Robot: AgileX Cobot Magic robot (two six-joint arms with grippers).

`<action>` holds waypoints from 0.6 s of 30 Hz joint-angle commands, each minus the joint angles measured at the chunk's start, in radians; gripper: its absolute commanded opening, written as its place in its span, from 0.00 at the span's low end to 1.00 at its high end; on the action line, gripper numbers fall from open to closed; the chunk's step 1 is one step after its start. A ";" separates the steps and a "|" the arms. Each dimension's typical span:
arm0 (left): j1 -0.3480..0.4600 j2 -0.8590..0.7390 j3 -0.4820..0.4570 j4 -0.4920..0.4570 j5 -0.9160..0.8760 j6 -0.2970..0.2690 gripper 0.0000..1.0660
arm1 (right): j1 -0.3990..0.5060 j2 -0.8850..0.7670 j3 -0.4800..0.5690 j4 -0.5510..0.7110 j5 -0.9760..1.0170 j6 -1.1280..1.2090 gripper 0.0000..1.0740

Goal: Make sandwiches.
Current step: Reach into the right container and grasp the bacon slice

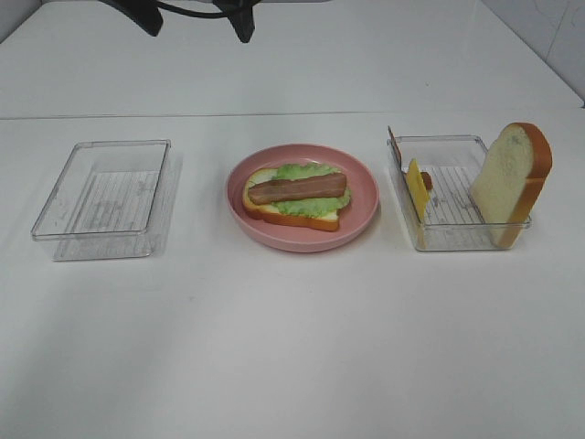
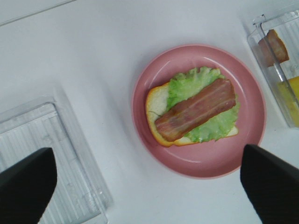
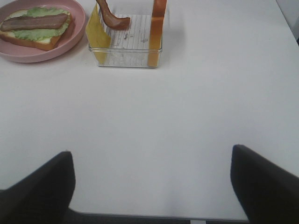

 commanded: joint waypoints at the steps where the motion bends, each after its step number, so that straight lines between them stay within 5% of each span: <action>1: -0.002 -0.119 0.159 0.057 0.105 0.027 0.94 | -0.006 -0.030 0.003 -0.002 -0.010 -0.008 0.81; 7: 0.027 -0.248 0.404 0.094 0.103 0.030 0.94 | -0.006 -0.030 0.003 -0.002 -0.010 -0.008 0.81; 10: 0.041 -0.269 0.445 0.093 0.103 0.030 0.94 | -0.006 -0.030 0.003 -0.002 -0.010 -0.008 0.81; 12: 0.103 -0.349 0.600 0.093 0.099 0.030 0.94 | -0.006 -0.030 0.003 -0.002 -0.010 -0.008 0.81; 18: 0.176 -0.490 0.785 0.090 0.032 0.027 0.94 | -0.006 -0.030 0.003 -0.002 -0.010 -0.008 0.81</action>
